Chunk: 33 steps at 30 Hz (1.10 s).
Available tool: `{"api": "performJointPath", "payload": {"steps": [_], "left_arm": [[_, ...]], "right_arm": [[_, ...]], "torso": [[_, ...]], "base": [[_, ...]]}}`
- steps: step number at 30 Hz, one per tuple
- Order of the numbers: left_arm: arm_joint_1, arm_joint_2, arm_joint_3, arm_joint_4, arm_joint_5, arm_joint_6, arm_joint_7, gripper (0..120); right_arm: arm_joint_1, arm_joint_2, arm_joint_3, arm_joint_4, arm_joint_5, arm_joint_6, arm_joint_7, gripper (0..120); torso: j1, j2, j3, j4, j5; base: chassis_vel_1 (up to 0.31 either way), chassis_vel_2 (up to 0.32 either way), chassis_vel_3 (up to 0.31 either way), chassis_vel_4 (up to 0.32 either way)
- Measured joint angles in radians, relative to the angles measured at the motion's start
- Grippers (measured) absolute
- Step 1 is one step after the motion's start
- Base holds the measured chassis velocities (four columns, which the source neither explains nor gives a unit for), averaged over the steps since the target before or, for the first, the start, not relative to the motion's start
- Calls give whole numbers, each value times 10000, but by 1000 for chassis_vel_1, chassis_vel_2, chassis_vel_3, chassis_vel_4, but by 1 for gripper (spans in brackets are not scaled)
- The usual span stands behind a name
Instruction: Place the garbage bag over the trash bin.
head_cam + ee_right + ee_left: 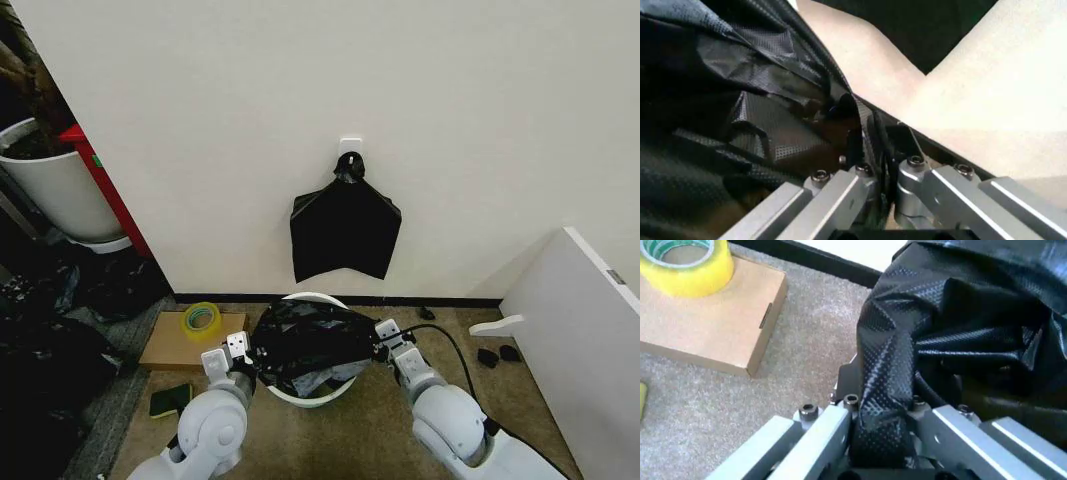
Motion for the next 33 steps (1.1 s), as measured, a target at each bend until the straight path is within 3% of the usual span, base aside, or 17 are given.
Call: {"api": "performJointPath", "payload": {"steps": [5, 16, 21, 30, 33], "left_arm": [[133, 37, 0, -130, 185, 115, 17, 1], [318, 184, -7, -439, 460, 379, 117, 1], [397, 358, 16, -580, 1025, 308, 596, 1], [733, 485, 138, -1043, 1870, 138, 1299, 1], [790, 497, 153, -1109, 1917, 133, 1348, 1]], "right_arm": [[-314, -52, -20, 380, -116, 186, -86, 0], [-1350, -814, 470, 1901, -1277, 1299, -1140, 38], [-1606, -1347, 425, 2977, -1807, 1555, -2435, 59], [-349, -920, -919, 2186, -3211, 1242, -3170, 90], [-173, -731, -1260, 1899, -3445, 1164, -3181, 87]], "torso": [[0, 0, 0, 0, 0], [-1, 0, 0, 0, 2], [0, 1, -1, 0, -2], [0, 0, 0, 1, -1], [0, 0, 0, 2, 0]], "base": [[0, 0, 0, 0], [0, 0, 0, 0], [0, 0, 0, 0], [0, 0, 0, 0], [0, 0, 0, 0]]}}
